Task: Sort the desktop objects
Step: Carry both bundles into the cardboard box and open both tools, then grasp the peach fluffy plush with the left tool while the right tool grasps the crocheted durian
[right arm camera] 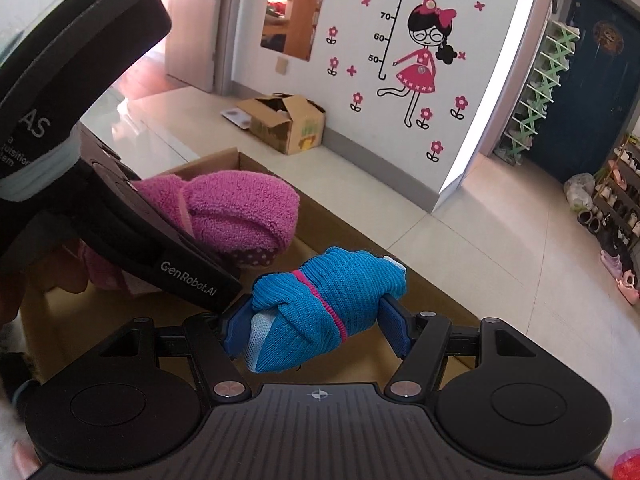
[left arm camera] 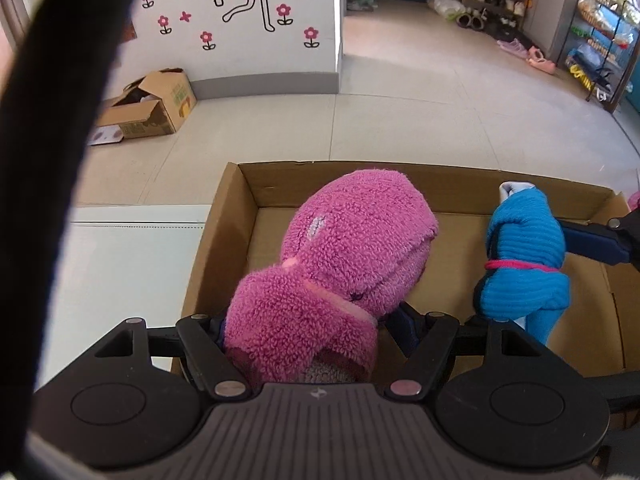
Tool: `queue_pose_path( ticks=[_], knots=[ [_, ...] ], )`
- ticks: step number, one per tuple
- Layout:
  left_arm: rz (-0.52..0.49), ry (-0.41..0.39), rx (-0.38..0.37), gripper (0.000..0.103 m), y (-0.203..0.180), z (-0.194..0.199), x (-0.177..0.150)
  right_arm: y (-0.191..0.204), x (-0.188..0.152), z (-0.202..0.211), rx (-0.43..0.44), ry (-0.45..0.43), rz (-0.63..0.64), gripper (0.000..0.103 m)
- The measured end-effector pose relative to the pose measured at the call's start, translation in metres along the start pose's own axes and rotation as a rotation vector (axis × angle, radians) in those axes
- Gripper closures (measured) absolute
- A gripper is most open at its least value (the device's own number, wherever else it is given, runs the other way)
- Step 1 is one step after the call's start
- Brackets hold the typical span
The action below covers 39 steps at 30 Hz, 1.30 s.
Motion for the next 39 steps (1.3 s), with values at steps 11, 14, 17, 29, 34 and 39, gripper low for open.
queue_pose_path(
  ticks=[11, 14, 17, 29, 34, 39],
  knots=[
    [0.010, -0.014, -0.020, 0.021, 0.000, 0.037, 0.007, -0.016, 0.008, 0.039, -0.016, -0.051, -0.048, 0.011],
    [-0.029, -0.038, -0.039, 0.020, -0.004, 0.073, -0.007, -0.019, 0.005, 0.073, -0.011, -0.068, -0.068, 0.009],
    [-0.082, -0.086, -0.065, 0.015, -0.007, 0.119, -0.034, -0.020, -0.008, 0.115, 0.012, -0.082, -0.077, 0.009],
    [-0.153, -0.206, -0.043, 0.001, 0.034, 0.248, -0.182, -0.055, -0.136, 0.223, -0.062, -0.055, -0.250, 0.000],
    [-0.067, -0.142, -0.008, 0.001, 0.066, 0.239, -0.219, -0.063, -0.174, 0.210, -0.047, -0.045, -0.295, 0.000],
    [0.097, -0.085, -0.162, 0.005, 0.064, 0.214, -0.230, -0.066, -0.190, 0.200, 0.004, -0.066, -0.307, 0.000]
  ],
)
Point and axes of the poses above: each gripper's, at about its wrist camera, not at the fingertips, and z roughly against the way its jaws point, y to its left, x to its top, the point moved 7 cm from there along -z, roughly the way its jaws point, and after that the axes turned 4 degrees about -z, right-handed, at the moved point
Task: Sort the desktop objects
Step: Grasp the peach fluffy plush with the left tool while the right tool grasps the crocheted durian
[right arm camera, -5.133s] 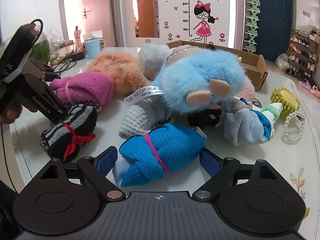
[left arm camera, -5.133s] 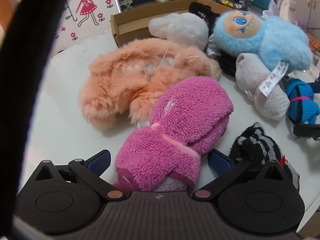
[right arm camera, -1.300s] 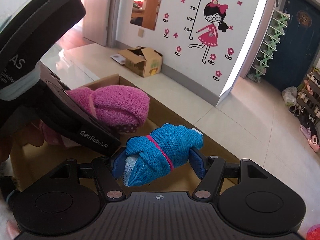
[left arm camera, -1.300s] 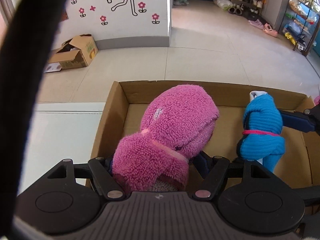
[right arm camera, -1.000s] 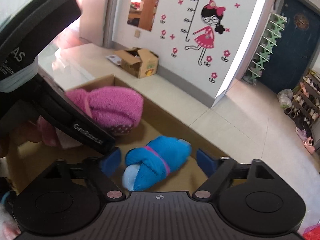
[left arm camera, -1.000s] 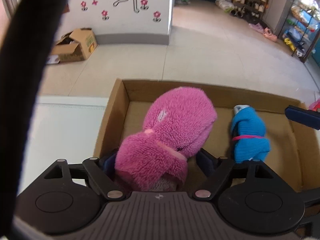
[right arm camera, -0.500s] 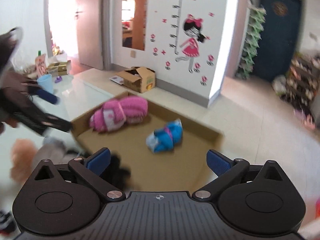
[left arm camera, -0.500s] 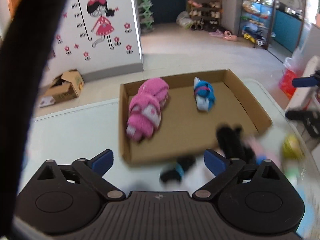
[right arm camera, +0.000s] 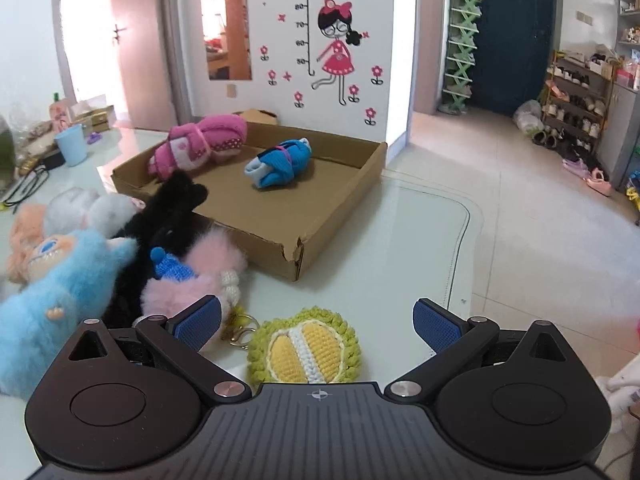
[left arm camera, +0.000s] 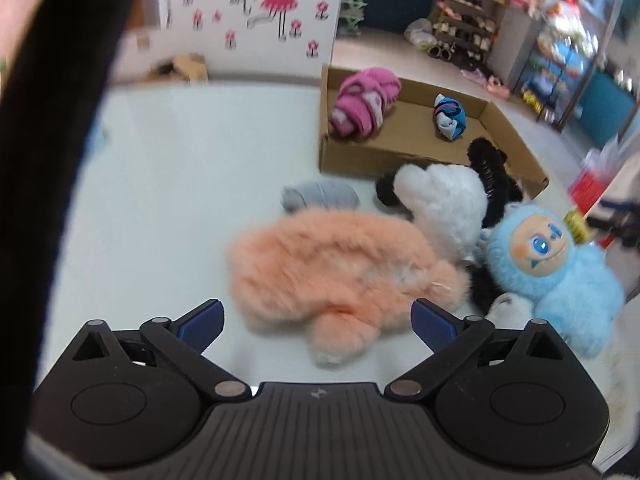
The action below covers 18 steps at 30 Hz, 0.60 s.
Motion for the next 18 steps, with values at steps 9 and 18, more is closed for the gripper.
queue_pose_path(
  ticks=[9, 18],
  knots=[
    [0.206, 0.042, -0.124, 0.016, -0.007, -0.038, 0.012, -0.005, -0.014, -0.013, 0.016, 0.008, -0.002, 0.000],
    [0.403, 0.083, -0.139, 0.011, 0.007, -0.060, 0.019, 0.000, -0.024, -0.032, 0.028, 0.032, 0.015, 0.000]
  ],
)
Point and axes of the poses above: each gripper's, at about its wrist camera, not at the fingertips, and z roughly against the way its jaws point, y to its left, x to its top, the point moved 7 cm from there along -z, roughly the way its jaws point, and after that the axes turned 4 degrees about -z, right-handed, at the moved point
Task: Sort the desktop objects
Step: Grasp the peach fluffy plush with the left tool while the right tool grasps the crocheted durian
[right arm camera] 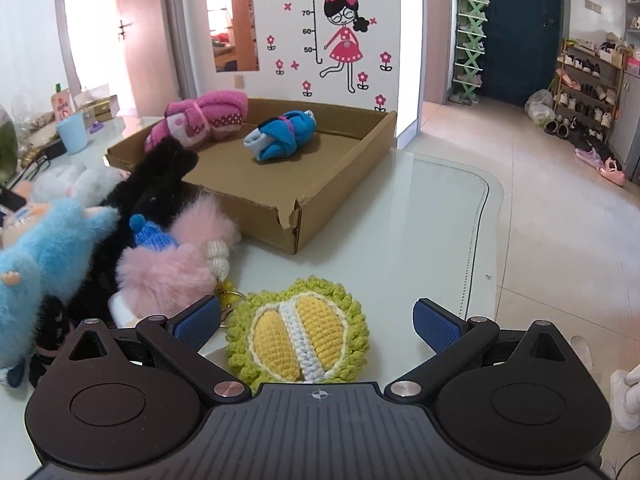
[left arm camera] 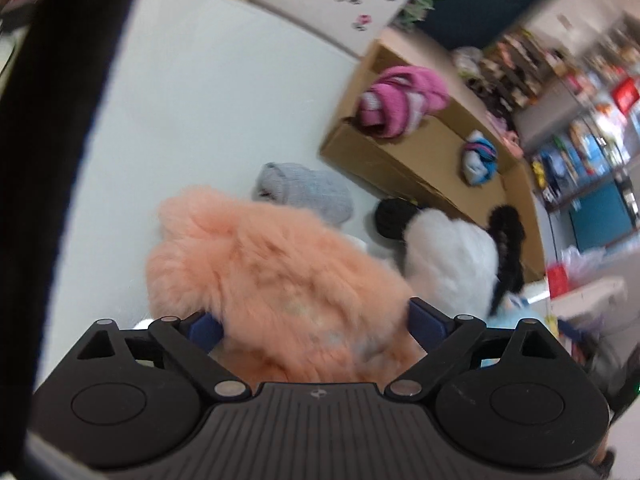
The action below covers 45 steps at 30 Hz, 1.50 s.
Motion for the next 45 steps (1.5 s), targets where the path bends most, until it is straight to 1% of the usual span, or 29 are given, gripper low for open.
queue_pose_path(
  ticks=[3, 4, 6, 7, 8, 9, 10, 11, 13, 16, 18, 19, 24, 28, 32, 39, 45],
  knots=[
    [0.099, 0.039, -0.003, 0.013, 0.009, -0.011, 0.001, 0.002, -0.003, -0.006, 0.006, 0.015, 0.005, 0.000],
    [0.128, 0.051, -0.001, 0.015, 0.011, -0.014, 0.001, 0.003, -0.004, -0.007, 0.010, 0.019, 0.003, 0.001],
    [0.131, 0.045, 0.014, 0.019, 0.010, -0.015, 0.002, 0.002, -0.004, -0.007, 0.004, 0.019, 0.002, 0.001],
    [0.114, 0.043, 0.039, 0.024, 0.007, -0.015, 0.002, 0.002, -0.005, -0.009, -0.008, 0.027, -0.003, 0.003],
    [0.103, 0.041, 0.055, 0.033, 0.006, -0.014, 0.001, 0.000, -0.006, -0.010, -0.019, 0.032, -0.008, 0.004],
    [0.098, 0.041, 0.060, 0.035, 0.005, -0.013, 0.000, -0.001, -0.007, -0.012, -0.025, 0.038, -0.016, 0.007],
    [0.101, 0.042, 0.062, 0.038, 0.004, -0.012, -0.002, -0.002, -0.008, -0.013, -0.024, 0.046, -0.028, 0.014],
    [0.107, 0.041, 0.063, 0.041, 0.004, -0.012, -0.003, -0.003, -0.008, -0.012, -0.032, 0.040, -0.030, 0.017],
    [0.137, 0.037, 0.046, 0.046, 0.009, -0.007, -0.006, -0.004, -0.006, -0.010, -0.038, 0.039, -0.043, 0.029],
    [0.182, 0.021, -0.005, 0.050, 0.017, 0.000, -0.009, -0.004, -0.007, -0.008, -0.030, 0.042, -0.057, 0.030],
    [0.198, 0.005, -0.025, 0.051, 0.024, 0.010, -0.012, -0.003, -0.008, -0.007, -0.028, 0.041, -0.060, 0.030],
    [0.191, -0.002, -0.021, 0.051, 0.026, 0.014, -0.013, -0.003, -0.009, -0.005, -0.027, 0.038, -0.063, 0.030],
    [0.087, -0.049, 0.072, 0.054, 0.025, 0.044, -0.018, -0.001, -0.004, 0.007, -0.022, 0.004, -0.081, 0.030],
    [-0.014, -0.084, 0.128, 0.056, 0.014, 0.066, -0.020, 0.003, 0.007, 0.019, -0.005, -0.019, -0.088, 0.030],
    [-0.109, -0.122, 0.191, 0.056, 0.001, 0.075, -0.015, 0.010, 0.017, 0.029, 0.000, -0.036, -0.081, 0.030],
    [-0.124, -0.145, 0.171, 0.056, -0.011, 0.079, -0.006, 0.023, 0.031, 0.034, 0.005, -0.046, -0.057, 0.030],
    [-0.168, -0.189, 0.166, 0.057, -0.031, 0.097, 0.015, 0.033, 0.060, 0.052, 0.011, -0.084, -0.045, 0.030]
  ],
)
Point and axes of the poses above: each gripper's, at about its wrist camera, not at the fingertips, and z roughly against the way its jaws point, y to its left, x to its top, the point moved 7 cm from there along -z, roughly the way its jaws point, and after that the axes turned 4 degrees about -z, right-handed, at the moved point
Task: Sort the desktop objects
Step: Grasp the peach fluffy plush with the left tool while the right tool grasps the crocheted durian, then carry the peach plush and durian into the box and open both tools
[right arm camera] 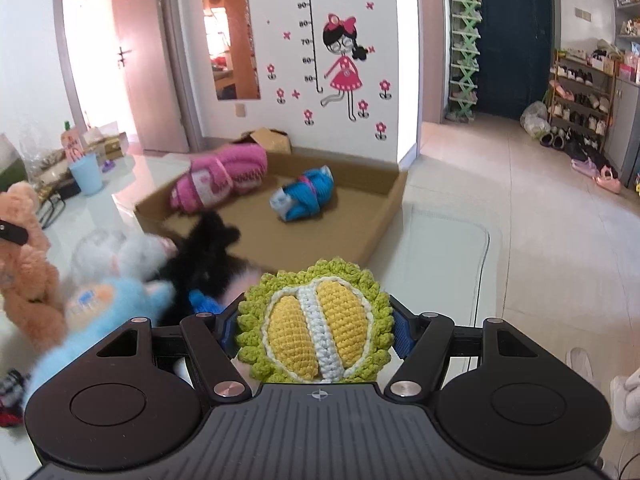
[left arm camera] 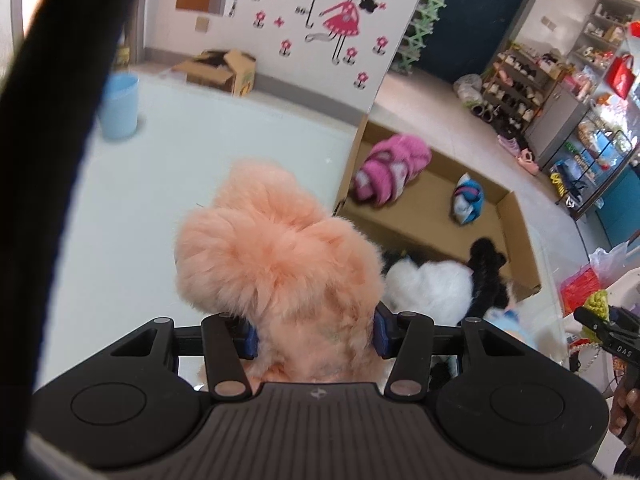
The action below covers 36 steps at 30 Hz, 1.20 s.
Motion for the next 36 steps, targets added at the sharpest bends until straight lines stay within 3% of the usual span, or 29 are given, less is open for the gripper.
queue_pose_path(
  ticks=[12, 22, 26, 36],
  knots=[
    [-0.045, -0.035, -0.024, 0.059, -0.031, 0.002, 0.030, 0.017, 0.039, 0.004, 0.019, -0.041, 0.015, 0.030],
    [-0.128, -0.114, -0.093, 0.059, -0.107, -0.010, 0.119, 0.017, 0.102, -0.012, 0.025, -0.069, -0.042, 0.030],
    [-0.173, -0.126, -0.116, 0.058, -0.143, -0.053, 0.157, 0.011, 0.127, -0.038, 0.018, -0.064, -0.098, 0.030],
    [-0.292, -0.012, -0.045, 0.058, -0.198, -0.232, 0.171, -0.007, 0.130, -0.157, -0.062, 0.044, -0.149, 0.030]
  ],
)
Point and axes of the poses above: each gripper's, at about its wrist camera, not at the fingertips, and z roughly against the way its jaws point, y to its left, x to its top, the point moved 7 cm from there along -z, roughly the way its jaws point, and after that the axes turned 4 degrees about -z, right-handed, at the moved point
